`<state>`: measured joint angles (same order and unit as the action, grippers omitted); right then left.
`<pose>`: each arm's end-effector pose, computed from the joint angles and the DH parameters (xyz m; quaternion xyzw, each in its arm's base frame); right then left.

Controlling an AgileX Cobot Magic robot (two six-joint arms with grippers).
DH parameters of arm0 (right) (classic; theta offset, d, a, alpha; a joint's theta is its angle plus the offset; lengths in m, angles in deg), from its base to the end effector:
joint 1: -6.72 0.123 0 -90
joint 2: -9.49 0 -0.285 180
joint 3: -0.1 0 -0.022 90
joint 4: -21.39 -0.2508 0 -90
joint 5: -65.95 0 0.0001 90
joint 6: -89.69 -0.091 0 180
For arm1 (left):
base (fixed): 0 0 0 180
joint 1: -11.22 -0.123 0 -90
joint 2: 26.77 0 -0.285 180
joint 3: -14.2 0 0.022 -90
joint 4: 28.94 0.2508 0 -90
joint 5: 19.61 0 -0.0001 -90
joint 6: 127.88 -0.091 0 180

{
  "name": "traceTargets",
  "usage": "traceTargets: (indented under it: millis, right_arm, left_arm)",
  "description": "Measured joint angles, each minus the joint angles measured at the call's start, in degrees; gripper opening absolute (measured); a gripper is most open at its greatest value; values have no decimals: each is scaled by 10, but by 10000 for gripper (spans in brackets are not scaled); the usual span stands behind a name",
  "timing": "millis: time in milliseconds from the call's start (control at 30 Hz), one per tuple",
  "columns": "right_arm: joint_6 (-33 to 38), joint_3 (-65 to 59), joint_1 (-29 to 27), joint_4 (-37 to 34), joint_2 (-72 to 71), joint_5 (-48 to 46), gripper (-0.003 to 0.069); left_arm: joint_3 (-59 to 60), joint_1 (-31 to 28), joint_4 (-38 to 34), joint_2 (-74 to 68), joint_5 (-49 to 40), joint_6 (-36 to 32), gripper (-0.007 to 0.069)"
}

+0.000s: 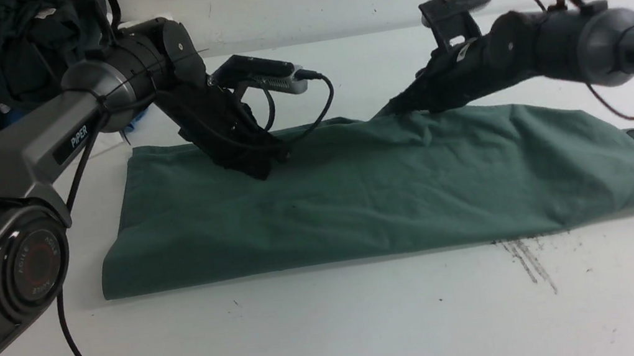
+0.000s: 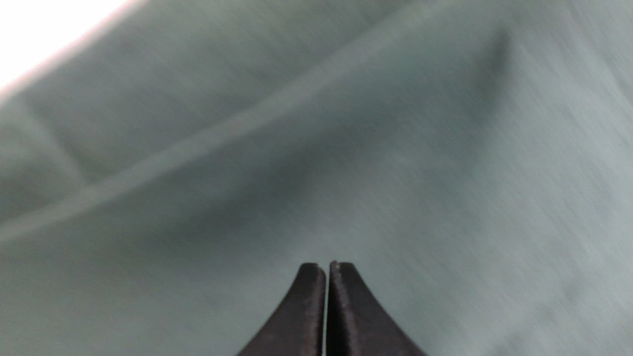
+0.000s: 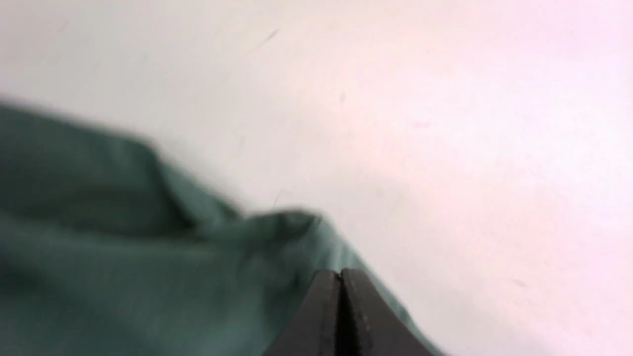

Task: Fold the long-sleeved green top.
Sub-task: Use both arms to drag the lower edge of the fabric forward and fold it over the upper edge, then use the right arm to clamp the right edge of the fabric

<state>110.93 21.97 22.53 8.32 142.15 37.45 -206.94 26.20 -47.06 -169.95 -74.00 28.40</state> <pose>0.4737 0.1444 0.1961 -0.2249 0.9070 0.0692 0.3492 0.4916 -0.1554 0.1831 0.2603 0.9332 -0.1283 0.2121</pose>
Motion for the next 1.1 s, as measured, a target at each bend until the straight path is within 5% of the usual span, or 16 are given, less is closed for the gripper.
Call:
traceTargets:
  millis: [200,433,667,900,1100]
  right_arm:
    - [14,0,-26,73,-40,-120,-13]
    - [-19,0,-99,91,46,-53,-13]
    - [-58,-1,-133,97,-31,-38,-13]
    - [-74,0,-159,120,-167,-214,-5]
    - [-90,-43,-236,84,-164,-356,126]
  left_arm:
    - [0,-5,2,-15,104,19,-8]
    - [-1,-11,-3,-45,136,22,-8]
    - [6,-23,55,65,15,16,-8]
    - [1,-57,74,220,-128,12,-8]
    - [32,-64,2,287,-164,-18,-7]
